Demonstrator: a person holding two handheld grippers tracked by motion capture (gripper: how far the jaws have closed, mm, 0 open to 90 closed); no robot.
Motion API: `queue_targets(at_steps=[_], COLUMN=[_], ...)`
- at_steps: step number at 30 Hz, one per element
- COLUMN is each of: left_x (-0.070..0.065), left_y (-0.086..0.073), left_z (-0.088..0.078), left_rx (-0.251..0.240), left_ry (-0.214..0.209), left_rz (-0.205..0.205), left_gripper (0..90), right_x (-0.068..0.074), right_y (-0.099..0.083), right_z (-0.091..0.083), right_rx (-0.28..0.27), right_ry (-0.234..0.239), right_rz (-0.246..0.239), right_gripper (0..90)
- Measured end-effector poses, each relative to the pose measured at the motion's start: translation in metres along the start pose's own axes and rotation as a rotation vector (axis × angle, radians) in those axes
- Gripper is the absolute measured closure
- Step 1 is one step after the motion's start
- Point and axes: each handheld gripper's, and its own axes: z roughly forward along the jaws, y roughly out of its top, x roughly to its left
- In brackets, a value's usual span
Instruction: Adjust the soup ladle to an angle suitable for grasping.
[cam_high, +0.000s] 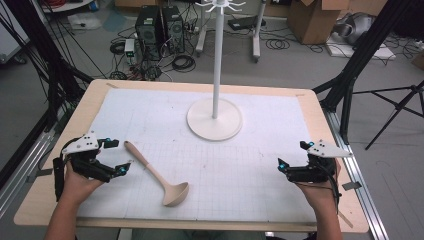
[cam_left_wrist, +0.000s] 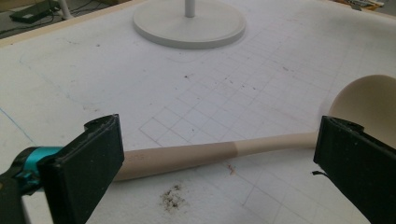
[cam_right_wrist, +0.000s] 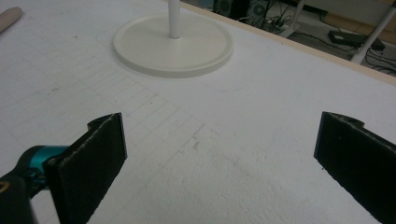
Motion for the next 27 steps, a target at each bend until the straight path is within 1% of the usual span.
queue_targets(at_steps=[1, 4, 6, 8, 11, 15, 18, 20, 22, 24, 25, 27], left_x=[-0.001, -0.001, -0.002, -0.003, -0.004, -0.005, -0.005, -0.004, -0.002, 0.000, 0.000, 0.001], left_y=[0.000, 0.000, 0.000, 0.002, 0.003, 0.003, 0.002, 0.002, 0.003, 0.004, 0.004, 0.007], left_z=[0.000, 0.000, 0.000, 0.001, 0.004, 0.006, 0.008, 0.009, 0.011, 0.015, 0.015, 0.017], left_rx=[-0.003, -0.008, -0.016, -0.015, -0.012, 0.006, 0.009, 0.012, 0.012, 0.038, 0.038, 0.068], left_ry=[0.005, 0.002, 0.000, -0.003, -0.009, -0.016, -0.019, -0.020, -0.034, -0.043, -0.043, -0.056], left_rz=[0.002, 0.010, 0.011, 0.020, 0.025, 0.034, 0.033, 0.047, 0.057, 0.069, 0.069, 0.097], left_gripper=[2.0, 2.0, 2.1, 2.0, 2.1, 2.0, 2.0, 2.0, 2.1, 2.0, 2.0, 2.0], right_x=[0.000, 0.001, 0.001, 0.003, 0.003, 0.003, 0.003, 0.003, 0.003, 0.003, 0.003, 0.004], right_y=[0.000, -0.001, -0.001, -0.001, -0.001, -0.003, -0.003, -0.003, -0.003, -0.003, -0.004, -0.004], right_z=[0.000, 0.001, 0.001, 0.000, 0.001, 0.004, 0.005, 0.005, 0.005, 0.005, 0.005, 0.006], right_rx=[0.004, 0.009, 0.008, 0.005, 0.015, 0.026, 0.031, 0.030, 0.026, 0.025, 0.026, 0.030], right_ry=[-0.004, -0.006, 0.002, 0.003, 0.009, 0.017, 0.023, 0.026, 0.028, 0.031, 0.030, 0.037], right_rz=[-0.005, -0.007, 0.004, 0.005, -0.001, -0.003, 0.002, 0.002, 0.006, 0.010, 0.005, 0.004], right_gripper=[1.1, 1.0, 1.1, 1.1, 1.1, 1.1, 1.1, 1.1, 1.1, 1.1, 1.1, 1.1])
